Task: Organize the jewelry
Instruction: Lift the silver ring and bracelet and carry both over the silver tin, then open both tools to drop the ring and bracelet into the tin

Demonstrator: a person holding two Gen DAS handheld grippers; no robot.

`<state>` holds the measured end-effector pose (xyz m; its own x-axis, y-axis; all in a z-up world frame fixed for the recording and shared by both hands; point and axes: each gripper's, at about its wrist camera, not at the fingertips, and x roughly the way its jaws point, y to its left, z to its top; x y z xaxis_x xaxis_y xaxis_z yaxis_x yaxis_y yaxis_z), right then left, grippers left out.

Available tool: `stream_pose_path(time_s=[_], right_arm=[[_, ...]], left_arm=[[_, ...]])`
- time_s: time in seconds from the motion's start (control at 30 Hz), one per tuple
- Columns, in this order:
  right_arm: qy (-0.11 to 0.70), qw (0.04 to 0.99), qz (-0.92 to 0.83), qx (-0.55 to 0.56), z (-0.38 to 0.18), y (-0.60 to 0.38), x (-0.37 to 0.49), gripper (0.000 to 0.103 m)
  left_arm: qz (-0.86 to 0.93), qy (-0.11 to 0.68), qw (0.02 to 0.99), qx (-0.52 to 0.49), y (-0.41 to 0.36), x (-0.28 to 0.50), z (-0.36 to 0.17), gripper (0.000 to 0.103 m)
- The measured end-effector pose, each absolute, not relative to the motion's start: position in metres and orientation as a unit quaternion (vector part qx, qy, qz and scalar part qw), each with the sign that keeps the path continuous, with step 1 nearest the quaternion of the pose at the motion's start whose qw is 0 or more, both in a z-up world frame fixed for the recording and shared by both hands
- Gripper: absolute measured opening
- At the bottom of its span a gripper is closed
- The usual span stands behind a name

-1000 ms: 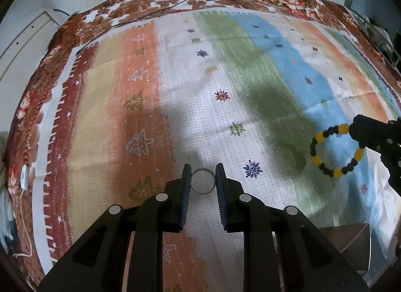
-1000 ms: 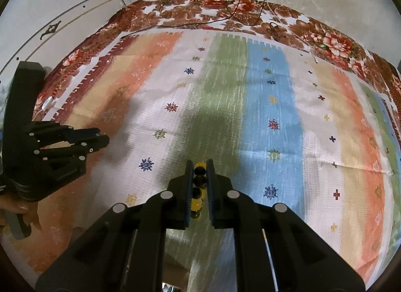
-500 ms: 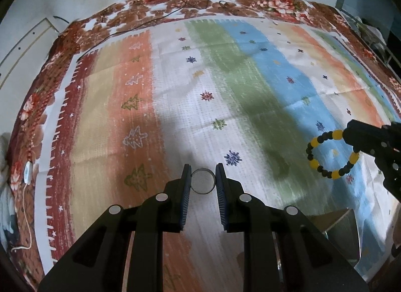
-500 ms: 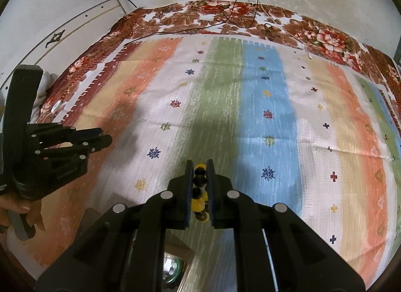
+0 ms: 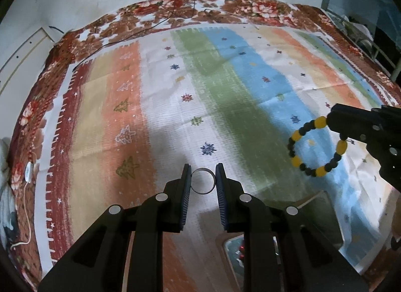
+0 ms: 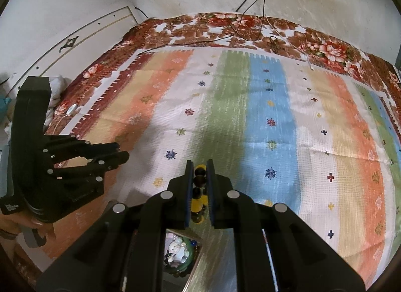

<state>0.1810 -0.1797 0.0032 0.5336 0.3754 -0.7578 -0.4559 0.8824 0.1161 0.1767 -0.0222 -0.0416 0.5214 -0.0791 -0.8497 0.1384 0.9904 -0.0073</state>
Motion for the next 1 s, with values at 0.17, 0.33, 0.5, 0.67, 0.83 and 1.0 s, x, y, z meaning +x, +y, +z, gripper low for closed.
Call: stream_pose_path(time_s=[0.17,0.33,0.5,0.67,0.83,1.0], right_arm=[[0.414,0.875,0.246,-0.045,0.010,-0.180,0.170,0.011],[0.410,0.873,0.260,-0.048,0.017,-0.179,0.155,0.011],[0.405,0.872,0.270,-0.049,0.021,-0.180,0.139,0.011],[0.399,0.871,0.284,-0.047,0.028,-0.181,0.123,0.011],[0.405,0.865,0.293,-0.042,0.024,-0.183,0.112,0.011],[0.422,0.854,0.302,-0.042,0.014,-0.183,0.106,0.012]], left_arm=[[-0.074,0.479,0.875,0.027,-0.028,0.164,-0.035,0.019],[-0.086,0.474,0.876,0.023,-0.035,0.151,-0.031,0.019],[-0.096,0.475,0.874,0.024,-0.042,0.137,-0.032,0.019],[-0.104,0.472,0.875,0.022,-0.046,0.123,-0.031,0.019],[-0.108,0.473,0.874,0.022,-0.050,0.111,-0.033,0.019],[-0.109,0.476,0.873,0.023,-0.053,0.104,-0.036,0.019]])
